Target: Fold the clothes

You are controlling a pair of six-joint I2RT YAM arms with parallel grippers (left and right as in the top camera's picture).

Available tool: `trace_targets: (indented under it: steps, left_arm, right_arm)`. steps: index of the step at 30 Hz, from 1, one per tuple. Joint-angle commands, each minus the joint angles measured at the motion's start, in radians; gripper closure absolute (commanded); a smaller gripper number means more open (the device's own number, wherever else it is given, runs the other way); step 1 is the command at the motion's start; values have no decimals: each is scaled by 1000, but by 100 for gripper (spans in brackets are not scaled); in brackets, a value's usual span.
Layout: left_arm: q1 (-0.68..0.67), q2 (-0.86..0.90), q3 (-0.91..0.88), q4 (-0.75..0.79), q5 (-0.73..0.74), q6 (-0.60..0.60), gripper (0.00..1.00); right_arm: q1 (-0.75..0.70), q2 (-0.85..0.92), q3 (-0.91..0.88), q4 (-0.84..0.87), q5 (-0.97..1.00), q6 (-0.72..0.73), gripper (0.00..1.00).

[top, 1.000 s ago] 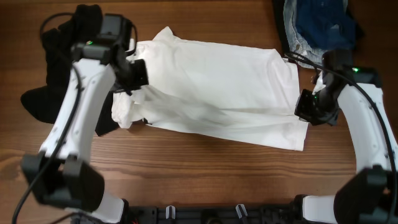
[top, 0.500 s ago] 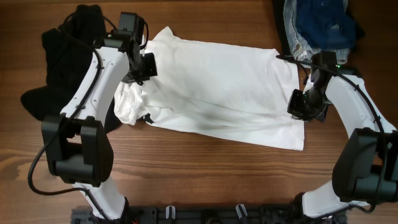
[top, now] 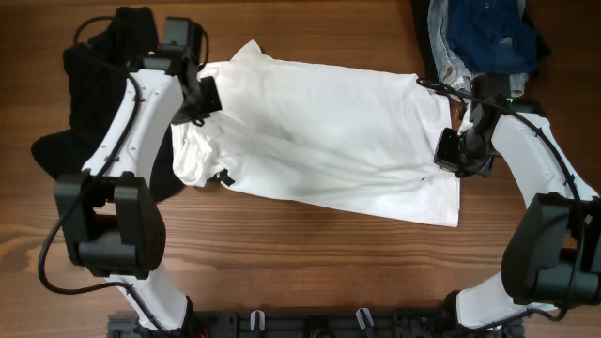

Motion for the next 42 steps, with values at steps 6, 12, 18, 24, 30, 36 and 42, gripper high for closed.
trace_targets:
  steps: [6, 12, 18, 24, 30, 36, 42]
  left_arm:
    - [30, 7, -2, 18, -24, -21, 96]
    - [30, 7, -2, 30, -24, -21, 96]
    - [30, 7, -2, 30, -24, -21, 96]
    - [30, 8, -2, 29, -24, -20, 95]
    - [30, 8, -2, 29, -24, -13, 15]
    - [30, 0, 26, 27, -57, 7, 6]
    - [27, -21, 193, -47, 148, 124, 0]
  right_arm:
    - [-29, 0, 25, 13, 18, -11, 96]
    - [-50, 0, 25, 58, 15, -10, 96]
    - [-50, 0, 24, 85, 6, -13, 96]
    - [-50, 2, 17, 89, -22, -37, 95]
    - [-50, 2, 18, 92, -35, -64, 18]
    - [-50, -8, 67, 51, -61, -95, 15]
    - [-50, -21, 258, -101, -187, -205, 13]
